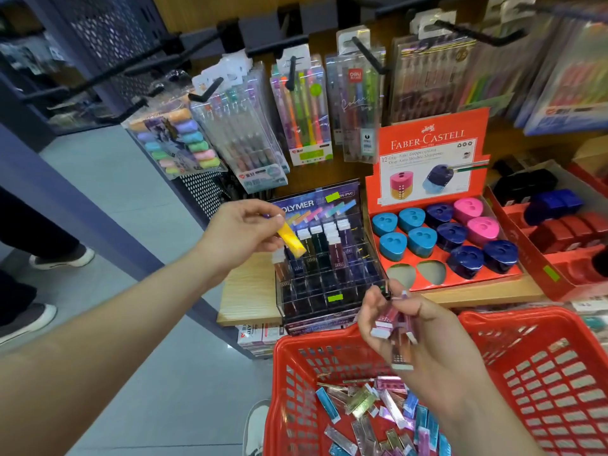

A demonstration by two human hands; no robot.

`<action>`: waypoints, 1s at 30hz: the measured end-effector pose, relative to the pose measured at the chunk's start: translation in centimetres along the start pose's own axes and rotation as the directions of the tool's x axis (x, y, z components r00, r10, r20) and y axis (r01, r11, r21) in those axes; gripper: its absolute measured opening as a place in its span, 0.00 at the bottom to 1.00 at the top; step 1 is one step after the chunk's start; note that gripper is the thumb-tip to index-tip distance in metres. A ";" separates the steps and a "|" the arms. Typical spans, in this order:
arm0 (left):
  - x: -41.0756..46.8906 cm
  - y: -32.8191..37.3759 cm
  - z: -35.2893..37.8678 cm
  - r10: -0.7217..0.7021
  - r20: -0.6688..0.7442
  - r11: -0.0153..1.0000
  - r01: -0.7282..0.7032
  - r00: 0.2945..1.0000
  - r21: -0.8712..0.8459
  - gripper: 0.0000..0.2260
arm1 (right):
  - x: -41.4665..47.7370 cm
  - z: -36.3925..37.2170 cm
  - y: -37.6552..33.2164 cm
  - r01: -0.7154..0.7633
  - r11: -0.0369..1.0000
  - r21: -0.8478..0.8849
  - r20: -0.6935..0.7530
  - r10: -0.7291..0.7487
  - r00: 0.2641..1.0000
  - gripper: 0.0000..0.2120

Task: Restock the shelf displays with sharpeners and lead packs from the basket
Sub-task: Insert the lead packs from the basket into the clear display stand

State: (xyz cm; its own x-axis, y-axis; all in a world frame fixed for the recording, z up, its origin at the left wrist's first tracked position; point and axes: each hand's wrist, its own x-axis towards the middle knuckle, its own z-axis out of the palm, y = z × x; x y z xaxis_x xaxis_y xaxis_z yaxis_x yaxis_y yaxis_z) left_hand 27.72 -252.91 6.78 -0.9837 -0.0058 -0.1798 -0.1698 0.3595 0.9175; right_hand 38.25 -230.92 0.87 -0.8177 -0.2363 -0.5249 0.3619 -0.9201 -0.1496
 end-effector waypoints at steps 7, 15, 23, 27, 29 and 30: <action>2.4 -1.6 1.6 0.162 -0.069 0.959 -0.140 0.984 0.247 0.05 | -0.9 0.2 0.4 -0.003 0.992 -0.123 0.029 0.006 1.000 0.18; 3.8 -2.7 2.9 0.303 -0.003 0.744 -0.234 0.953 0.626 0.06 | -1.3 -0.4 0.1 0.017 0.958 -0.286 -0.057 -0.035 0.998 0.18; 4.1 -3.5 3.9 0.351 0.110 0.533 -0.295 0.930 0.793 0.05 | -1.3 -0.6 -0.1 0.069 0.883 -0.465 -0.048 -0.103 0.993 0.13; 4.0 -3.4 4.5 0.402 0.185 0.399 -0.354 0.897 0.846 0.04 | -1.2 -0.5 0.0 0.102 0.822 -0.560 -0.015 -0.134 0.991 0.12; 4.0 -3.5 4.5 0.382 0.202 0.354 -0.345 0.902 0.869 0.05 | -1.2 -0.4 0.0 0.107 0.810 -0.576 0.006 -0.126 0.992 0.11; 3.8 -3.4 4.4 0.374 0.195 0.362 -0.337 0.906 0.869 0.06 | -1.2 -0.4 0.0 0.111 0.807 -0.579 0.015 -0.125 0.992 0.10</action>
State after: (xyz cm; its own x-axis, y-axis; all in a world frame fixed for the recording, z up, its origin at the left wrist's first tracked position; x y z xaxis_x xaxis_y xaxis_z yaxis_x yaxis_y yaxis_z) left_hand 24.77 -250.03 1.42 -0.9436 0.3118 0.1113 0.3215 0.9432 0.0840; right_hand 39.40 -230.50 1.11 -0.8633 -0.1243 -0.4892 0.4612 -0.5881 -0.6644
